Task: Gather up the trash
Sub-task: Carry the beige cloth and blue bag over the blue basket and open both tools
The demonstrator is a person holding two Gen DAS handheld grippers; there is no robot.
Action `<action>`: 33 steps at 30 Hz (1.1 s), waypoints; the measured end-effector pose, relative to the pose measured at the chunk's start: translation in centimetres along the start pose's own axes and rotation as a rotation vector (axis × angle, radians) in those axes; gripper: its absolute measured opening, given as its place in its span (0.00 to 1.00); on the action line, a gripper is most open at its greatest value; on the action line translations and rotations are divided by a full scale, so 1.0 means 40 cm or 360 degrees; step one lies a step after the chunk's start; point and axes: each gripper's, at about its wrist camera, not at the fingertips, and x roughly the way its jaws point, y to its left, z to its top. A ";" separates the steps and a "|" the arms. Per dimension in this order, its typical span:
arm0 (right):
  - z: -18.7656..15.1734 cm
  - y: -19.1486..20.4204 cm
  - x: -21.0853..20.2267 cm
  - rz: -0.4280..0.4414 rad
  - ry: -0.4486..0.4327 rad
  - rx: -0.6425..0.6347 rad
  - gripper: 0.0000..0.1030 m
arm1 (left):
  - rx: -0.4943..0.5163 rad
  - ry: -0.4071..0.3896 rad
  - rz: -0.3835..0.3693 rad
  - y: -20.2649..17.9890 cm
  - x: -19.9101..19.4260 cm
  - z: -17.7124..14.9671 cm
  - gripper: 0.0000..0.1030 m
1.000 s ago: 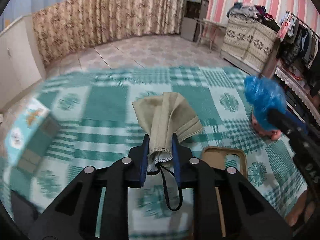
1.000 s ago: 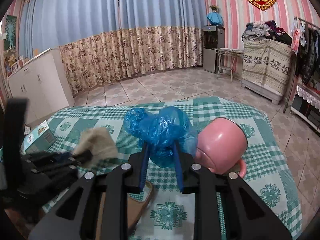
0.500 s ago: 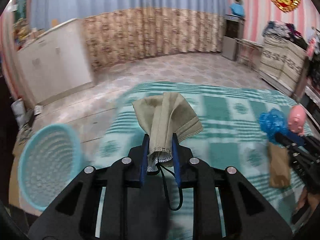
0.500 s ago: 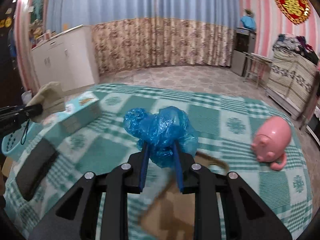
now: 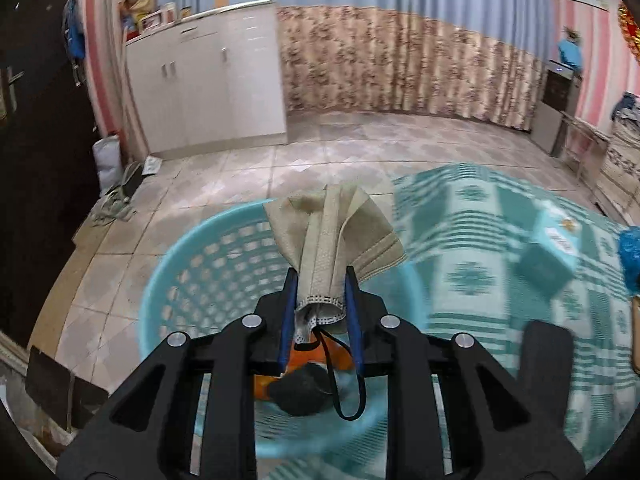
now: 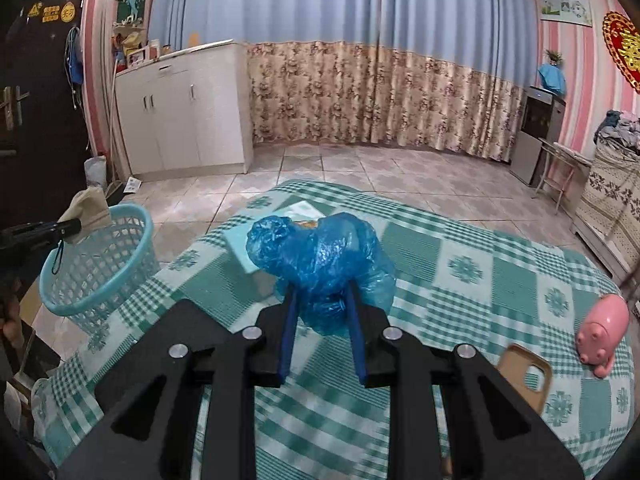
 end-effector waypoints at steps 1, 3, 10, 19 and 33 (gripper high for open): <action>0.005 0.010 0.005 0.0011 0.0006 0.0001 0.23 | -0.0016 0.0008 0.0012 0.017 0.013 -0.001 0.21; 0.014 0.035 0.011 0.0015 0.0008 -0.0011 0.23 | -0.0058 0.0025 0.0021 0.058 0.040 0.002 0.22; 0.051 0.109 0.039 0.0048 -0.0007 -0.0043 0.23 | -0.0088 0.0016 0.0082 0.136 0.077 0.002 0.56; 0.108 0.260 0.088 0.0185 -0.0026 -0.0094 0.23 | -0.0150 -0.0075 0.0222 0.216 0.012 0.003 0.89; 0.119 0.578 0.261 0.0520 0.0131 -0.0162 0.25 | -0.0267 -0.0103 0.0296 0.309 -0.034 -0.011 0.94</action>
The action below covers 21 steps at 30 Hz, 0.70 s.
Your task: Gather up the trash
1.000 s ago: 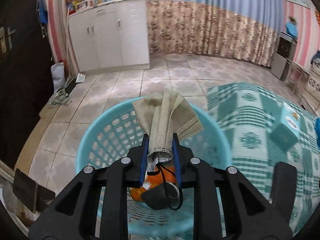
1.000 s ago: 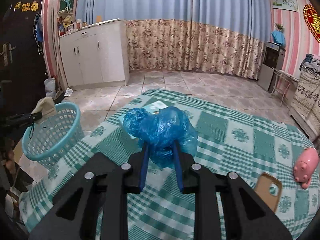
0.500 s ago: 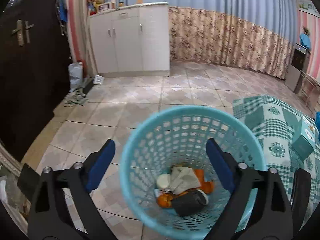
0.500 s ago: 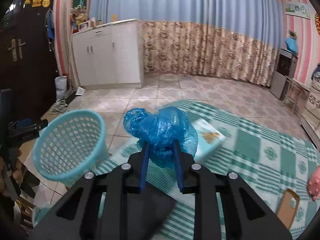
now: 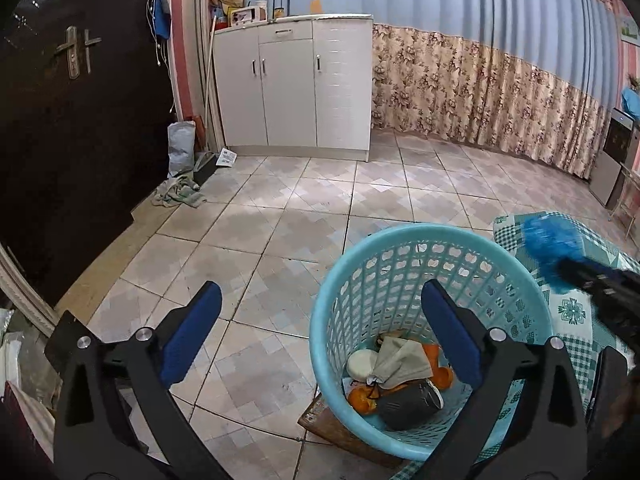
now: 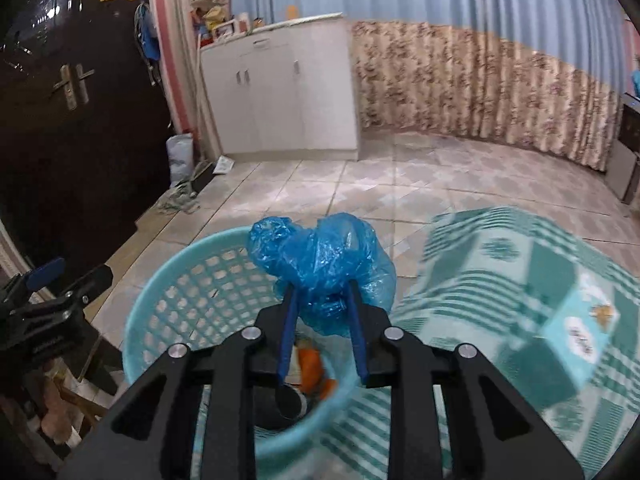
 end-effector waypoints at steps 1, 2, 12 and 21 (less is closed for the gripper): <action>-0.002 0.010 0.009 0.0005 0.0010 -0.0012 0.27 | -0.0005 0.0004 -0.0001 0.001 0.002 -0.001 0.94; -0.004 0.018 0.017 0.0016 0.0015 -0.0019 0.34 | -0.0009 0.0010 0.0000 0.000 0.005 -0.002 0.94; -0.018 0.025 -0.012 0.0009 -0.0041 -0.0087 0.87 | -0.0009 0.0024 0.0001 0.002 -0.005 -0.011 0.94; -0.054 -0.050 -0.173 -0.0032 -0.0141 -0.0043 0.93 | 0.0016 0.0000 -0.0058 -0.056 -0.103 -0.031 0.94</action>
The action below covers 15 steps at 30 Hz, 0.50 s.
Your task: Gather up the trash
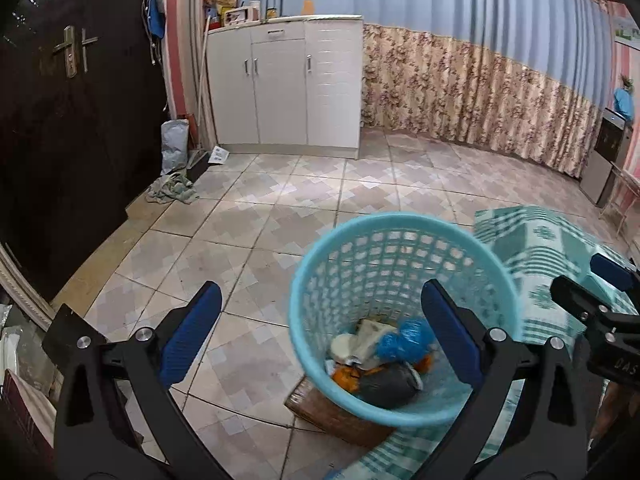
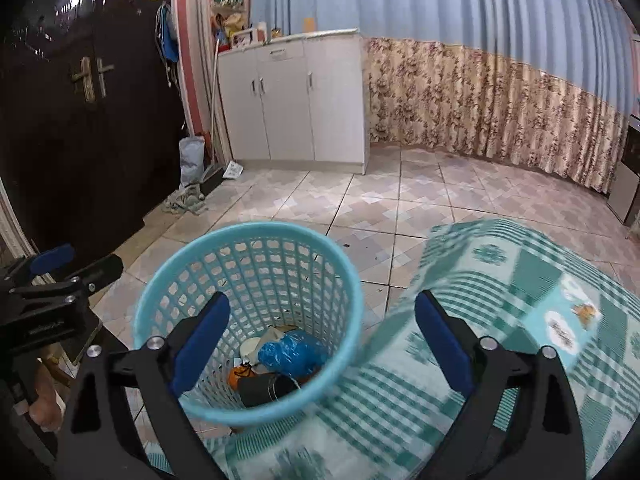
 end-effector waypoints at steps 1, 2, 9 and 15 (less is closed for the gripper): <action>-0.003 -0.011 -0.020 -0.0016 -0.0012 0.0011 0.95 | 0.0011 -0.0006 -0.0012 -0.015 -0.017 -0.006 0.94; -0.009 -0.025 -0.047 -0.0035 -0.0025 0.0025 0.95 | 0.0025 -0.0012 -0.0029 -0.034 -0.036 -0.012 0.95; -0.072 -0.137 -0.273 -0.0181 -0.0079 0.0155 0.96 | 0.0101 -0.0038 -0.0243 -0.165 -0.176 -0.069 0.95; -0.139 -0.227 -0.458 -0.0373 -0.0108 0.0241 0.96 | 0.0227 -0.0080 -0.0413 -0.301 -0.310 -0.136 0.95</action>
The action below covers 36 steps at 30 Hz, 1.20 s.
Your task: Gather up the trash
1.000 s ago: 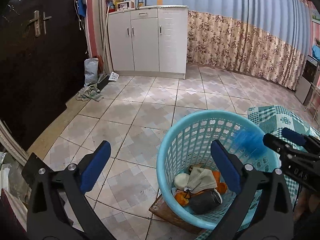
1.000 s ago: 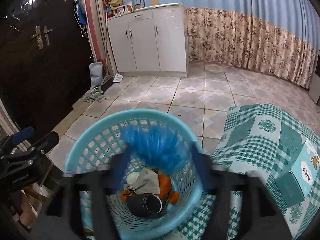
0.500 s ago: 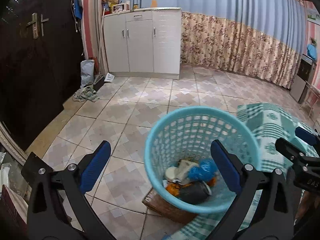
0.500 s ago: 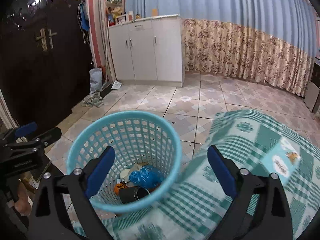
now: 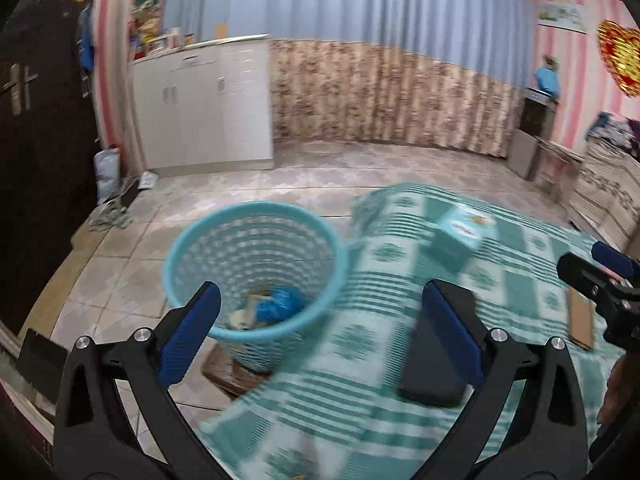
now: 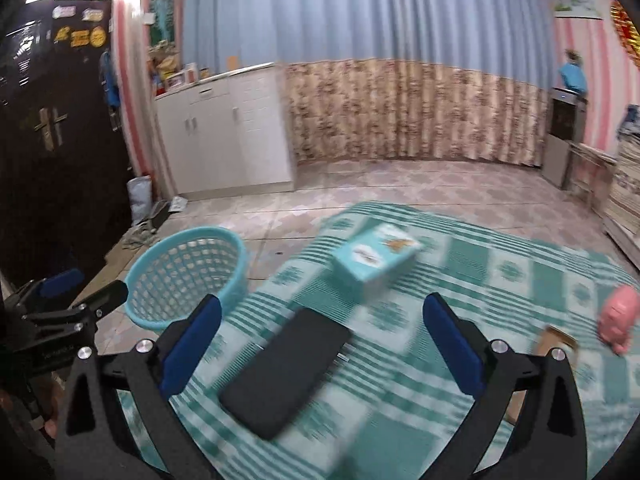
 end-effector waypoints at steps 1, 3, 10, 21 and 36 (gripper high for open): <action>-0.005 -0.018 -0.023 -0.0033 -0.0007 0.0011 0.96 | 0.0024 -0.0007 -0.0034 -0.030 -0.018 -0.008 0.95; -0.020 -0.057 -0.070 -0.0084 -0.0014 0.0028 0.96 | 0.0067 -0.0011 -0.0099 -0.081 -0.049 -0.023 0.95; -0.097 -0.151 -0.212 -0.0265 -0.0059 0.0054 0.96 | 0.0144 -0.0021 -0.0285 -0.214 -0.148 -0.073 0.95; -0.217 -0.156 -0.357 -0.0428 -0.0150 0.0056 0.96 | 0.0191 -0.0068 -0.0330 -0.282 -0.233 -0.174 0.95; -0.285 -0.154 -0.402 -0.0455 -0.0197 0.0091 0.96 | 0.0244 -0.0193 -0.0197 -0.280 -0.278 -0.224 0.95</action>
